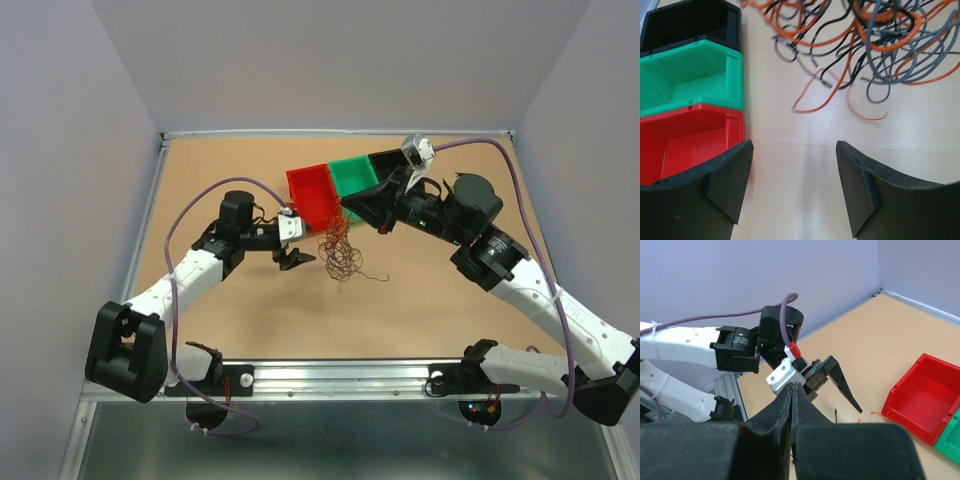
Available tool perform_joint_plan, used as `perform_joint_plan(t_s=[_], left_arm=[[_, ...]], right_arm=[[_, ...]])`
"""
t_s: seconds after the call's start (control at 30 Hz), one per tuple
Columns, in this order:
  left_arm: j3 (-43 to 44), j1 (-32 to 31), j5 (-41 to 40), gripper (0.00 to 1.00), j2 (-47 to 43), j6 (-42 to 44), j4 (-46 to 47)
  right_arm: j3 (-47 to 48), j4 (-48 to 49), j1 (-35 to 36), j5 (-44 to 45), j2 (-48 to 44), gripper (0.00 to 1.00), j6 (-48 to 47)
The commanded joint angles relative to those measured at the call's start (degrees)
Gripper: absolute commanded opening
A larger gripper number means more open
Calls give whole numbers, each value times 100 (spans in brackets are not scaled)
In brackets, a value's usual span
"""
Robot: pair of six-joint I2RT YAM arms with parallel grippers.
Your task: Untangle the cables
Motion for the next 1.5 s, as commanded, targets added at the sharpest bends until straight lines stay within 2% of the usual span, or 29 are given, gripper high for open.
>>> perform_joint_plan(t_s=[0.0,0.2,0.27,0.33,0.4,0.43,0.47,0.5,0.6,0.63,0.73,0.87,0.93,1.13,1.17,1.2,1.23,1.27,1.33,1.4,1.47], left_arm=[[-232,-153,36,80,-343,15,634],[-584,-451,-254,81,-439,-485,1662],[-654,-548,-629,75,-404,-687,2057],[-628,-645,-903,57,-334,-793,2206],[-602,-645,-1159,45,-273,-829,2260],[-611,-654,-1238,34,-246,-829,2269],[-619,-645,-1265,27,-229,-820,2278],[-646,-645,-1308,13,-246,-811,2269],[-733,-654,-1572,9,-281,-829,2313],[-795,-654,-1729,3,-325,-820,2339],[-839,-654,-1994,0,-404,-881,2339],[-822,-645,-2258,0,-606,-969,2199],[-699,-645,-2031,0,-642,-812,1796],[-400,-654,-1854,0,-642,-688,1110],[-365,-645,-1845,0,-668,-679,1013],[-347,-654,-1871,0,-677,-705,995],[-295,-645,-1863,0,-729,-749,925],[-259,-654,-1828,0,-738,-732,855],[-128,-680,-1688,0,-782,-697,601],[-14,-741,-1652,0,-800,-688,416],[136,-864,-1652,0,-800,-697,196]], right_arm=[[494,68,1,-333,27,1,52],[767,68,1,-553,229,1,149],[811,68,1,-588,273,1,166],[820,60,1,-588,282,0,175],[794,68,1,-571,247,1,175],[776,60,1,-544,229,1,175],[724,60,1,-466,151,1,158],[680,51,1,-395,115,1,149],[513,33,10,51,-87,1,149],[356,33,1,175,-270,0,149],[3,33,1,720,-737,1,149],[-1101,24,10,1747,-1510,1,219],[-1725,16,1,2065,-1878,1,333],[-2782,24,1,2865,-2126,3,474],[-2871,24,1,2962,-2144,7,474],[-3028,24,1,3076,-2135,19,448],[-3091,85,1,3077,-2127,54,361],[-3135,121,1,3068,-2126,71,299],[-3240,400,10,2797,-2004,91,97],[-3293,691,1,2446,-1846,95,-219],[-3311,1270,10,1630,-1443,95,-413]])
